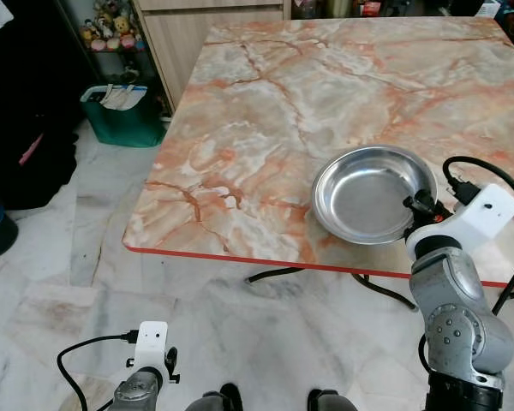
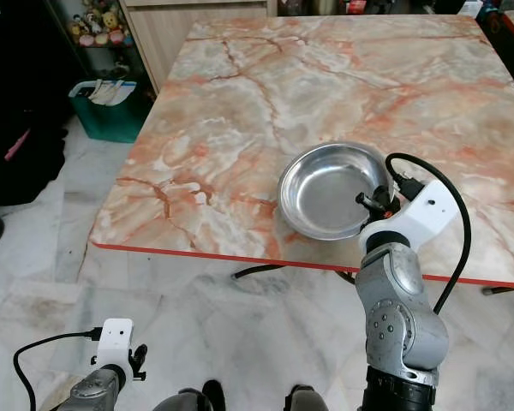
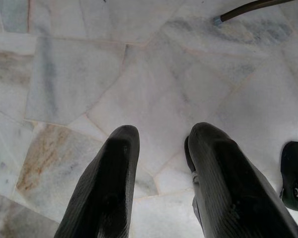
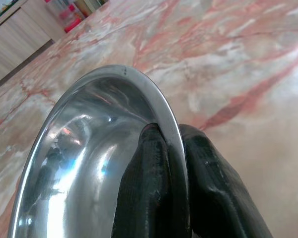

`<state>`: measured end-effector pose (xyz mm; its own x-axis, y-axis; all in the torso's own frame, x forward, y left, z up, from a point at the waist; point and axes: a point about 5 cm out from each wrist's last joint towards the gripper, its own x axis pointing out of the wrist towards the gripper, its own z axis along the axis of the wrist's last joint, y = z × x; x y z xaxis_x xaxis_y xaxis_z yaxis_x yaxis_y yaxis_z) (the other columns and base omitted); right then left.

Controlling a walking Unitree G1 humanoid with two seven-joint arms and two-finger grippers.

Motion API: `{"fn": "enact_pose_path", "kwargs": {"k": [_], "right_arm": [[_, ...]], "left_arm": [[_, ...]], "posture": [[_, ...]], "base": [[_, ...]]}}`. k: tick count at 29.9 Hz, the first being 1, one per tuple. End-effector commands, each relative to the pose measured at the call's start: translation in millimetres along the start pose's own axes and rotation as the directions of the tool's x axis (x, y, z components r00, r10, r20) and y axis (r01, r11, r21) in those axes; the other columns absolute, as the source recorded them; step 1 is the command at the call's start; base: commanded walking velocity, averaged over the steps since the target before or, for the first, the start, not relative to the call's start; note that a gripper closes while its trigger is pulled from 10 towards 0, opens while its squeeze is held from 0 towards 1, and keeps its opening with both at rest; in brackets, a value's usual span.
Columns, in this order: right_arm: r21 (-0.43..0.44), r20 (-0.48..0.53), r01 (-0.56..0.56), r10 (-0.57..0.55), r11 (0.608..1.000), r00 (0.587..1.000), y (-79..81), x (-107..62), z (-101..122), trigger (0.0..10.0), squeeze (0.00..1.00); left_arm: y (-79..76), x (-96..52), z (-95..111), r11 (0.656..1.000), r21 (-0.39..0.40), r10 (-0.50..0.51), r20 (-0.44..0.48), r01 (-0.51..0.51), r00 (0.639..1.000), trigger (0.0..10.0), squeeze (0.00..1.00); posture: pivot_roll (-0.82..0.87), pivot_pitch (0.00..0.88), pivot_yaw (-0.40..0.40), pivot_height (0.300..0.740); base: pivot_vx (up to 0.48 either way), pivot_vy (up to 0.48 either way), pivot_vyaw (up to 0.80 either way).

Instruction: Setting the table

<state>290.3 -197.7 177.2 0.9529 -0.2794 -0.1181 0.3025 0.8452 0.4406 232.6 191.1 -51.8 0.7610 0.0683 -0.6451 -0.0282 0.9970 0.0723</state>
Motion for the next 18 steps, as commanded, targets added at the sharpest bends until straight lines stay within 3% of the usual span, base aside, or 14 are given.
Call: {"fn": "enact_pose_path", "kwargs": {"k": [1, 15, 18], "right_arm": [[0.01, -0.017, 0.034, -0.034, 0.999, 0.999, -5.1, -0.8, -4.1, 10.0, 0.0], [0.007, -0.019, 0.155, -0.155, 0.988, 0.988, -29.2, -2.1, -12.0, 10.0, 0.0], [0.058, -0.053, 0.19, -0.187, 0.98, 0.981, -35.3, -1.2, -18.3, 10.0, 0.0]], "left_arm": [[6.8, -2.7, -10.0, 1.0, -0.011, 0.018, -0.041, -0.018, 0.999, 10.0, 0.0], [8.9, -2.3, -8.8, 1.0, -0.008, 0.018, -0.042, -0.019, 0.999, 10.0, 0.0], [10.1, -2.7, -9.7, 1.0, -0.009, 0.02, -0.044, -0.02, 0.999, 10.0, 0.0]], "posture": [[-0.1, 0.199, 0.078, 0.74], [-0.1, 0.204, 0.082, 0.74], [-0.1, 0.204, 0.082, 0.74]], "base": [[0.0, 0.0, 0.0], [0.0, 0.0, 0.0], [0.0, 0.0, 0.0]]}}
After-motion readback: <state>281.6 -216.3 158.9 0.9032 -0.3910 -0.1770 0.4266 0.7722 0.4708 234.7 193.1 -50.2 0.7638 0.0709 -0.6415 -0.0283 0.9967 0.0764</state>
